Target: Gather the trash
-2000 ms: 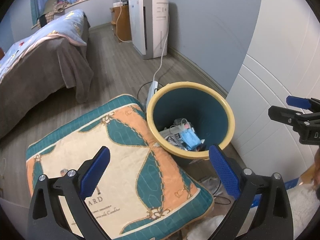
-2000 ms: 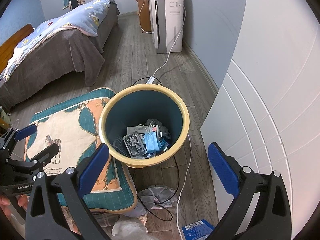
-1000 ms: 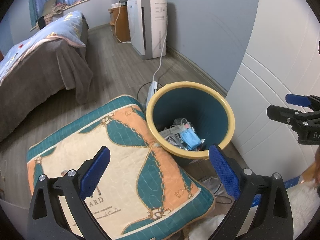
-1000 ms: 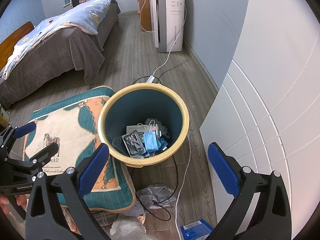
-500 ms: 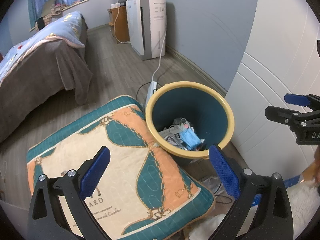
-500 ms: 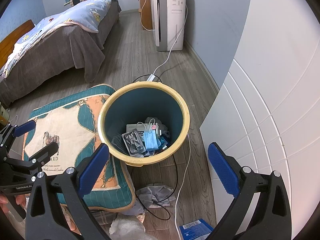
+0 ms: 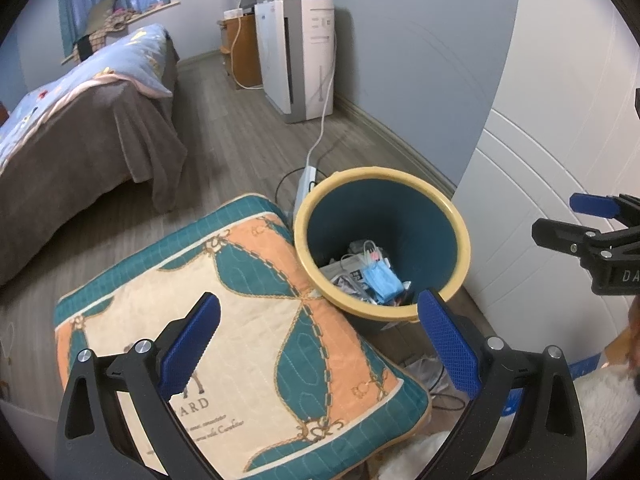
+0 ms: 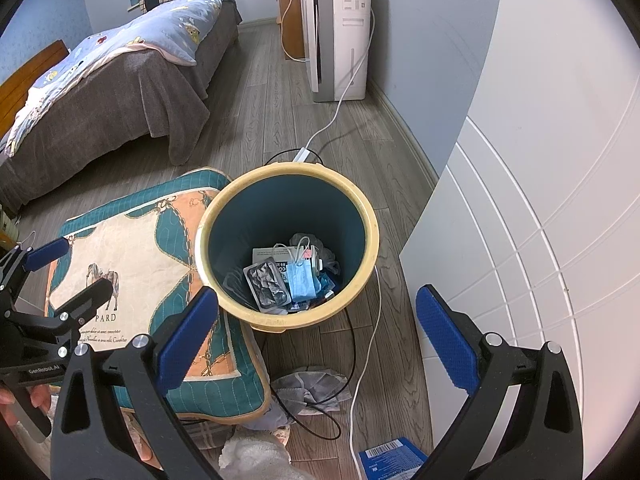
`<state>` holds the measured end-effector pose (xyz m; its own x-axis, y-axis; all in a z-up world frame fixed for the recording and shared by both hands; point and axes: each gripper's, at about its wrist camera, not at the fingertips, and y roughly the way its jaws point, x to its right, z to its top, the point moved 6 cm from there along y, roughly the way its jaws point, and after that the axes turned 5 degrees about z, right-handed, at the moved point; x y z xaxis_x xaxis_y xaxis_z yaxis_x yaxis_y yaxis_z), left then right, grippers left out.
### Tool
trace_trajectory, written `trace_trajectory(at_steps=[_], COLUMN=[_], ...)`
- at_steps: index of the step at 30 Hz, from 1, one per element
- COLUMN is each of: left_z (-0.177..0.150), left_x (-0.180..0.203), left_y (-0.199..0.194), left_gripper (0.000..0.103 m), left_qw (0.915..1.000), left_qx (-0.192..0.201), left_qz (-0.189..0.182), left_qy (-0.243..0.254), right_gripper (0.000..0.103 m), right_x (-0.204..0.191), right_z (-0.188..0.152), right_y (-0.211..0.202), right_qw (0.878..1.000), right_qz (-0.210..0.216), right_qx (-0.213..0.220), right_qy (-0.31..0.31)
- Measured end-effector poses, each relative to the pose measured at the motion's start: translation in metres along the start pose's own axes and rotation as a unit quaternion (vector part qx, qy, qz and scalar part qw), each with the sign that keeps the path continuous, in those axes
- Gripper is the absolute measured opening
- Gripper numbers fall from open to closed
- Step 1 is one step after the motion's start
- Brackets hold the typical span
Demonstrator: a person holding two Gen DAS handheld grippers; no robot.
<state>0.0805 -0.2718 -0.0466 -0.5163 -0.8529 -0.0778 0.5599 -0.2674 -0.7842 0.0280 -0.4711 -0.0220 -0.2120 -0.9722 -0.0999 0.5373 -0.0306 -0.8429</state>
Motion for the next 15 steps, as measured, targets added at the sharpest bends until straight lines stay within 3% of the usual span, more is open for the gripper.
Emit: trace_trajectory(at_steps=[6, 15], left_z=[0.003, 0.009], left_x=[-0.003, -0.014], left_y=[-0.003, -0.008], left_gripper=[0.098, 0.098], left_qw=[0.9998, 0.9999], left_qx=[0.009, 0.008], left_qz=[0.015, 0.004], left_qy=[0.013, 0.006], right_gripper=[0.097, 0.097], right_x=[0.001, 0.001], right_z=[0.000, 0.003], right_y=[0.001, 0.001], right_qw=[1.000, 1.000], right_qz=[0.001, -0.002], right_qx=[0.000, 0.006], right_qy=[0.004, 0.025])
